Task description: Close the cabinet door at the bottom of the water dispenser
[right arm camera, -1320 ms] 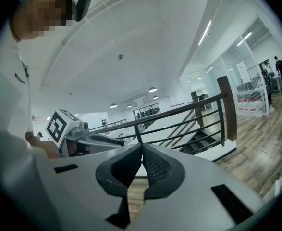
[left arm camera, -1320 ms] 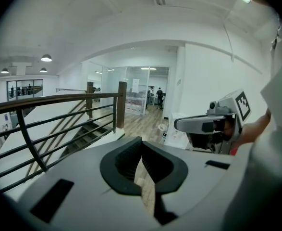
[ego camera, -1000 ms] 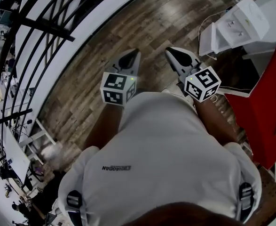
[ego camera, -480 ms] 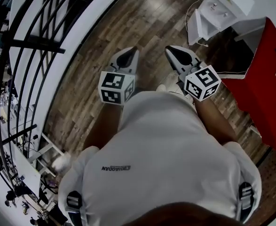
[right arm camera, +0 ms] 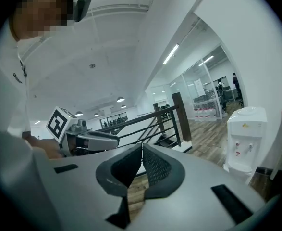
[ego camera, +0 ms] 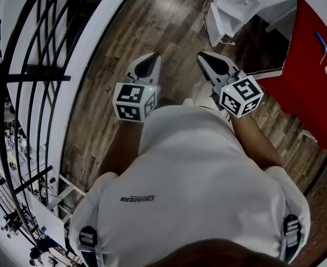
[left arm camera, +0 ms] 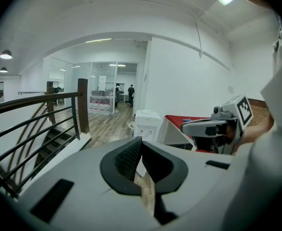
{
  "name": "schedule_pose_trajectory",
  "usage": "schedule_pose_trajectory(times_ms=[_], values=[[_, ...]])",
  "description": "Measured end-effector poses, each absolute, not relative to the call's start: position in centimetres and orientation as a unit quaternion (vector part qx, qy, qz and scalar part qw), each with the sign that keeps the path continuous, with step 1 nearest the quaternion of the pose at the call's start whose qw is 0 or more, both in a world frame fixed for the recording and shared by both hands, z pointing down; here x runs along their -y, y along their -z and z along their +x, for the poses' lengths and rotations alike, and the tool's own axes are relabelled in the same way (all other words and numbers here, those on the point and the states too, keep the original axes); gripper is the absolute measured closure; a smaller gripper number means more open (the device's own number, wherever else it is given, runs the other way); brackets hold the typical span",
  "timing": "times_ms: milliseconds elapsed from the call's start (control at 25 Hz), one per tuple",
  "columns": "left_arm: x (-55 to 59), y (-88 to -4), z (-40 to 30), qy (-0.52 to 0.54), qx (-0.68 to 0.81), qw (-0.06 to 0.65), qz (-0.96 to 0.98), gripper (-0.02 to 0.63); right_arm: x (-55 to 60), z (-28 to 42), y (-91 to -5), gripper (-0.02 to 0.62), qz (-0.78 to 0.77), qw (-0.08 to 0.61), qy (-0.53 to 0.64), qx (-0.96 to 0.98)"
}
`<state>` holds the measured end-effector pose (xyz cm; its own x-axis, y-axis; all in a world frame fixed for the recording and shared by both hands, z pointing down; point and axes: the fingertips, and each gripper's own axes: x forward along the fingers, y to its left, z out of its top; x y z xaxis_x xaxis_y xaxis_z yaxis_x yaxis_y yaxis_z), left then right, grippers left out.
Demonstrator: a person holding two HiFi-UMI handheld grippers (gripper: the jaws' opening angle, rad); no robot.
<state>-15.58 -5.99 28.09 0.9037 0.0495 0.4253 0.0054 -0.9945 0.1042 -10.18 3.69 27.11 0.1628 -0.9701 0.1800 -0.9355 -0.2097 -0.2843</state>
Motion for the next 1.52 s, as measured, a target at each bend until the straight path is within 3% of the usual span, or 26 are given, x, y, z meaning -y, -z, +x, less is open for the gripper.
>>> schedule_pose_trajectory(times_ms=[640, 1520], values=[[0.8, -29.9, -10.4, -0.243, -0.126, 0.034, 0.961, 0.611, -11.0, -7.0, -28.7, 0.572, -0.830, 0.063, 0.173, -0.526], [-1.8, -33.2, 0.9, -0.273, -0.215, 0.032, 0.937, 0.611, -14.3, 2.5, -32.3, 0.572, -0.875, 0.081, 0.212, -0.429]])
